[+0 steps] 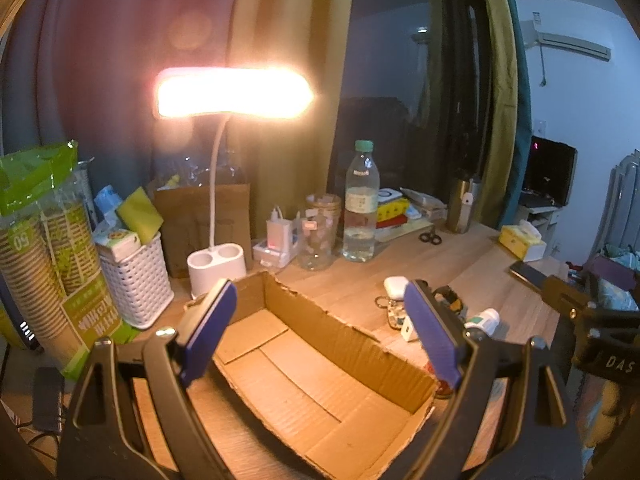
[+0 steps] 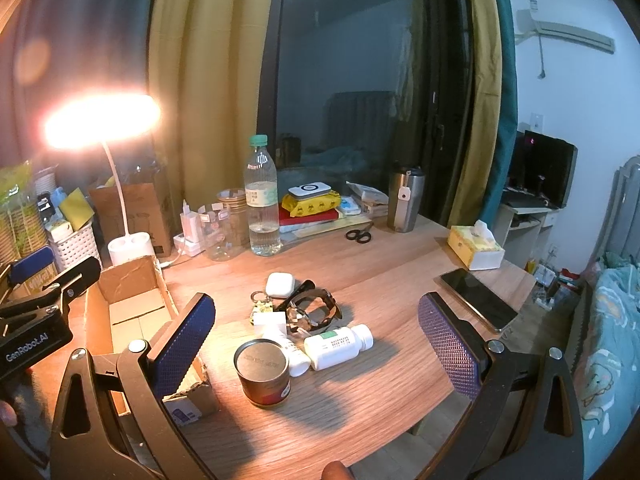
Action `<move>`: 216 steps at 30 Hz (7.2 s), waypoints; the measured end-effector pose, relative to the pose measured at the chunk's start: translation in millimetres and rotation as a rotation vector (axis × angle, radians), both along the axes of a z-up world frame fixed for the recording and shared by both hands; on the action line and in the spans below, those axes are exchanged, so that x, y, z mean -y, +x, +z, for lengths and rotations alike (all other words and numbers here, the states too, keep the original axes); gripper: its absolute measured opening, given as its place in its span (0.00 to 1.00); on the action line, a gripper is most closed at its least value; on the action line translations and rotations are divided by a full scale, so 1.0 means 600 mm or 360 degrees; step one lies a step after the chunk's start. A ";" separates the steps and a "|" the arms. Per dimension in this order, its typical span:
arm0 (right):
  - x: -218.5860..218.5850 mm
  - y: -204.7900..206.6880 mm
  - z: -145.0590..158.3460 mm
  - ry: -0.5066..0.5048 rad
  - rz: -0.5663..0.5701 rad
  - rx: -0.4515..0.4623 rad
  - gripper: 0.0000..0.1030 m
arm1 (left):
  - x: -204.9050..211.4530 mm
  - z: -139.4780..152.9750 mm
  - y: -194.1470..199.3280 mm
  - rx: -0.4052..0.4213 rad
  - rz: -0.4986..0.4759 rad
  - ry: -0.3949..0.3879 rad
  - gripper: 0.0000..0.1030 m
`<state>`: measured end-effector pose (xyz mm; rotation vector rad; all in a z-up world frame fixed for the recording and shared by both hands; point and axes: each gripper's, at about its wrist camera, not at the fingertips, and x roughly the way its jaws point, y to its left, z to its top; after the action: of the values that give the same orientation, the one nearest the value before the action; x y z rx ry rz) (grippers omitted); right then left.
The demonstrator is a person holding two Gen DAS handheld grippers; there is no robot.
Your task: Organize rigid objects
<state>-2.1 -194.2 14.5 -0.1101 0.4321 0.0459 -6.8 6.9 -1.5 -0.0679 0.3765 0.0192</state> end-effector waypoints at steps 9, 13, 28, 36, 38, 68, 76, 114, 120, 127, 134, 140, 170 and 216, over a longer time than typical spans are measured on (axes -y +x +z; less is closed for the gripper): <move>-0.001 0.000 -0.001 0.0003 0.0003 -0.0004 1.00 | 0.001 -0.001 -0.002 -0.0019 -0.0018 -0.0015 0.84; -0.002 0.000 -0.001 0.0003 0.0000 -0.0004 1.00 | 0.000 -0.001 0.000 -0.0006 -0.0021 -0.0019 0.84; -0.008 -0.004 -0.003 0.0003 0.0003 -0.0004 1.00 | -0.001 -0.004 -0.007 -0.0010 -0.0016 -0.0025 0.85; -0.006 -0.003 -0.003 0.0003 0.0005 -0.0006 1.00 | -0.003 -0.004 -0.007 -0.0010 -0.0014 -0.0026 0.85; -0.006 -0.003 -0.003 0.0003 0.0005 -0.0006 1.00 | -0.002 -0.004 -0.007 -0.0009 -0.0016 -0.0026 0.85; -0.022 0.003 -0.018 0.0006 0.0061 -0.0042 1.00 | -0.011 -0.048 0.006 -0.0281 -0.0023 0.0036 0.85; -0.009 0.026 -0.050 0.0016 0.0063 -0.0130 1.00 | -0.032 -0.106 0.041 -0.0614 0.0016 0.0007 0.85; -0.032 0.049 -0.093 -0.0067 0.0082 -0.0271 1.00 | -0.042 -0.169 0.111 -0.0988 -0.0446 0.0071 0.36; -0.029 0.051 -0.095 -0.0058 0.0074 -0.0278 1.00 | -0.029 -0.163 0.101 -0.0945 -0.0506 0.0160 0.34; -0.026 0.054 -0.102 -0.0044 0.0091 -0.0284 1.00 | -0.042 -0.143 0.124 -0.0875 -0.0455 0.0218 0.35; -0.029 0.069 -0.119 -0.0035 0.0120 -0.0322 1.00 | -0.055 -0.185 0.137 -0.0879 -0.0373 0.0239 0.34; -0.034 0.083 -0.141 -0.0001 0.0168 -0.0383 1.00 | -0.050 -0.184 0.121 -0.0863 -0.0422 0.0177 0.30; -0.065 0.124 -0.185 0.0019 0.0197 -0.0535 0.63 | -0.053 -0.194 0.116 -0.0675 -0.0352 0.0124 0.20; -0.080 0.071 -0.034 0.0111 0.0372 -0.0169 0.56 | -0.055 -0.196 0.115 -0.0665 -0.0324 0.0111 0.20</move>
<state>40.5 -146.3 -6.2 -0.0890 0.5213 0.2977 62.2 40.0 -118.9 0.0450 0.7985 -0.1570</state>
